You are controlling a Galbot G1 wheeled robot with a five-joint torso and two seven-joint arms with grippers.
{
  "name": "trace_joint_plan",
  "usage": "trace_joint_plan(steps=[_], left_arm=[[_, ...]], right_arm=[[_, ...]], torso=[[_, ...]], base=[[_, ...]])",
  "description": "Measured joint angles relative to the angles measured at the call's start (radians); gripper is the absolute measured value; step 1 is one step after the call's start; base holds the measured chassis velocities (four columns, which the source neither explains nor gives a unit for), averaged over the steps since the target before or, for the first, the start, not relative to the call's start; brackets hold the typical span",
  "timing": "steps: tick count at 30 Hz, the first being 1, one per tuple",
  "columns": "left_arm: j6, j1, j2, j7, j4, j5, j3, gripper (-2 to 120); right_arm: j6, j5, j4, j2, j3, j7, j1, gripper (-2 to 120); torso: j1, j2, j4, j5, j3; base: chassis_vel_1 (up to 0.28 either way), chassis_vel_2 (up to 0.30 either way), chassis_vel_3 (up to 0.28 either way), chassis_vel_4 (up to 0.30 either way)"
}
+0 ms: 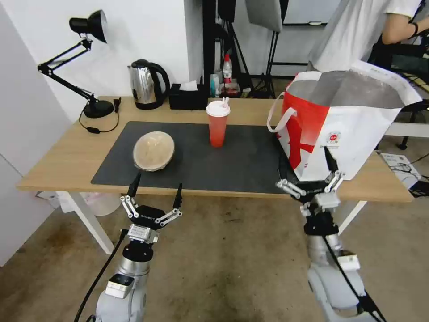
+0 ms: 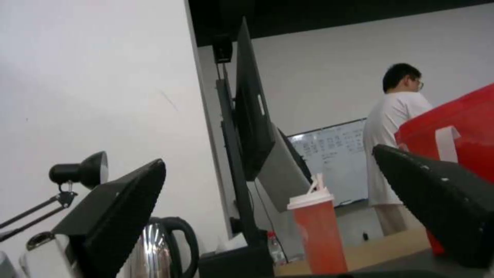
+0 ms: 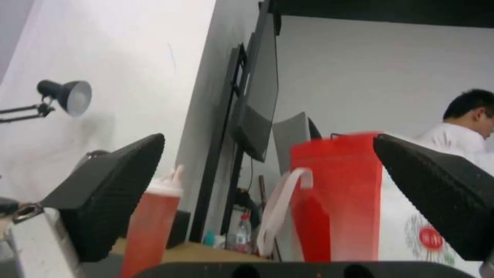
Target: Pick up the trash from the table and place it into the takeout bag.
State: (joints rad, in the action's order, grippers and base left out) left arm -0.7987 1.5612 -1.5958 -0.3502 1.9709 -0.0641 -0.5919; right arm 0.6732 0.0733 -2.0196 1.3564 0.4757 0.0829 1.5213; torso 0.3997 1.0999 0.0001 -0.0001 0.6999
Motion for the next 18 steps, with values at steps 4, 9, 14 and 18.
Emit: trace_joint_plan(steps=[4, 9, 14, 18], left_arm=[[0.0, -0.001, 0.0, 0.0, 0.002, -0.004, -0.002, 100], [0.0, -0.002, 0.0, 0.001, 0.002, -0.006, -0.004, 100], [0.0, -0.003, 0.001, 0.002, 0.002, -0.01, -0.006, 100], [0.0, -0.001, 0.001, 0.003, 0.002, -0.016, -0.004, 100]], right_arm=[[0.028, 0.011, 0.031, 0.032, -0.001, -0.001, 0.028, 100], [0.065, 0.027, 0.069, 0.062, -0.007, -0.001, 0.038, 100], [0.115, 0.041, 0.13, 0.093, -0.01, 0.007, 0.039, 100], [0.15, 0.061, 0.169, 0.105, -0.011, 0.01, 0.037, 100]], torso=[[0.0, 0.0, -0.0001, 0.0, 0.0], [0.0, 0.0, -0.0001, -0.0001, 0.0], [0.0, 0.0, -0.0001, 0.0001, 0.0], [0.0, 0.0, 0.0, 0.0001, 0.0]], base=[[0.0, 0.0, 0.0, 0.0], [0.0, 0.0, 0.0, 0.0], [0.0, 0.0, 0.0, 0.0], [0.0, 0.0, 0.0, 0.0]])
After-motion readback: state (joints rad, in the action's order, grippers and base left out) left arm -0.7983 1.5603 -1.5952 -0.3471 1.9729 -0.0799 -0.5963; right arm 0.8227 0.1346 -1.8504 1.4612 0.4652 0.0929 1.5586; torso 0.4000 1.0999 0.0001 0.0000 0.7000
